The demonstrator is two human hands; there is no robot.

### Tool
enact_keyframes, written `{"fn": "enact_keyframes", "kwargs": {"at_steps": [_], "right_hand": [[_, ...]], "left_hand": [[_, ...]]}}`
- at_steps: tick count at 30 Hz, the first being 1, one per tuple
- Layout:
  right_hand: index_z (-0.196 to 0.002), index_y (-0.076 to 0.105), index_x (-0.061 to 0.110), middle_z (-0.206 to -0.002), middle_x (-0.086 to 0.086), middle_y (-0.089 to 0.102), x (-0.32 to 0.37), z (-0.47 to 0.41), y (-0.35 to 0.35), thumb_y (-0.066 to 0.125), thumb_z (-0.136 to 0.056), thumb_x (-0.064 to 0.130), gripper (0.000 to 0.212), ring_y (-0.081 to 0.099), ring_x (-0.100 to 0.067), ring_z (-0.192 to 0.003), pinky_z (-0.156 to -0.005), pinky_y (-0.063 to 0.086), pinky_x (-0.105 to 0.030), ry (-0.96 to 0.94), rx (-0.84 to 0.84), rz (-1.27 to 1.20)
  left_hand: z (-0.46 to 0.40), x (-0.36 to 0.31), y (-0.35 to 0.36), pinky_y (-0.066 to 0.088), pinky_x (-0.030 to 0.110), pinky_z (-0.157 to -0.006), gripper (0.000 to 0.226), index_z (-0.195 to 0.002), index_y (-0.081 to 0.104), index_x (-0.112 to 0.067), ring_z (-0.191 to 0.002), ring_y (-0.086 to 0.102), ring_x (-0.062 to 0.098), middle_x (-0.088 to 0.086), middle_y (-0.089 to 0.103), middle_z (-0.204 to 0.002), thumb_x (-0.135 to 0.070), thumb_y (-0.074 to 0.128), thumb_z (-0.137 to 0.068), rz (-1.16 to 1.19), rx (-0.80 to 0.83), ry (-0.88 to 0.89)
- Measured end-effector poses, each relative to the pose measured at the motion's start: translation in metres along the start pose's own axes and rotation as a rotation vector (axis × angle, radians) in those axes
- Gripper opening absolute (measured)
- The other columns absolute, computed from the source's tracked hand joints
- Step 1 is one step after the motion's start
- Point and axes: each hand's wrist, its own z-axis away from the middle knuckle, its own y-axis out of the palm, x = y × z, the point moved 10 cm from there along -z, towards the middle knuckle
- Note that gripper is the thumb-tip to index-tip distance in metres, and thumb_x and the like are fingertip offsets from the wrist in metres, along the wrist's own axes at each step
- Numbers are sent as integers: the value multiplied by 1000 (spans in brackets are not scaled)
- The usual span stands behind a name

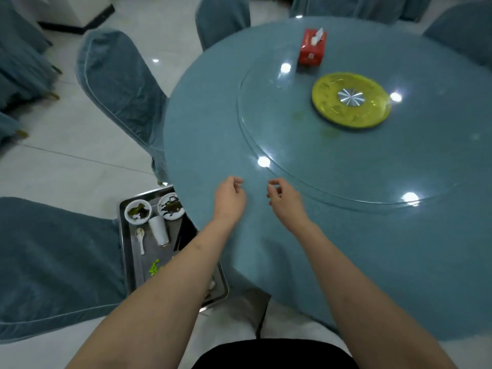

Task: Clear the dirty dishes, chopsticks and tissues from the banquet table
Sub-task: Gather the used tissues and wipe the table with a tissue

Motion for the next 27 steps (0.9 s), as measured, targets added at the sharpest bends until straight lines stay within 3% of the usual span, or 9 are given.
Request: {"fn": "enact_keyframes", "kwargs": {"at_steps": [3, 8, 12, 18, 23, 27], "right_hand": [[-114, 64, 26, -95, -3, 72, -20, -19, -50, 53, -95, 41, 27, 69, -26, -84, -83, 57, -49, 27, -48, 9], [-120, 64, 19, -95, -2, 68, -44, -42, -113, 56, -102, 30, 22, 67, -27, -87, -81, 56, -42, 60, -92, 40], [-120, 65, 16, -88, 0, 64, -56, -62, -148, 57, -102, 25, 22, 61, -21, -77, -74, 49, -32, 78, -145, 37], [-125, 63, 12, -96, 0, 63, -76, -103, -166, 58, -102, 20, 25, 58, -18, -86, -80, 41, -25, 129, -184, 71], [-128, 61, 11, -110, -6, 69, -89, -133, -161, 58, -102, 18, 27, 59, -17, -92, -84, 41, -24, 190, -183, 77], [-129, 61, 12, -109, -4, 67, -95, -147, -161, 58, -102, 18, 28, 58, -14, -92, -82, 39, -21, 207, -200, 63]], "left_hand": [[-10, -41, 42, 44, 28, -91, 30, -115, 67, -5, -105, 65, 28, 14, 71, -109, 1, 48, -93, -6, 32, 48], [-23, -92, 102, 43, 26, -90, 31, -118, 66, -7, -105, 63, 26, 12, 69, -111, 0, 47, -94, -31, 124, 105], [-44, -116, 135, 43, 27, -95, 32, -119, 66, -6, -108, 64, 26, 10, 70, -116, 0, 48, -93, -82, 185, 160], [-100, -129, 173, 42, 27, -100, 36, -126, 63, -5, -119, 62, 27, 9, 67, -131, 0, 47, -95, -166, 263, 173], [-135, -120, 208, 44, 30, -87, 37, -129, 59, -11, -107, 62, 28, 12, 65, -127, -4, 46, -95, -288, 367, 150], [-148, -111, 222, 45, 38, -98, 39, -133, 56, -10, -120, 58, 34, 16, 62, -130, -6, 47, -95, -414, 421, 155]]}}
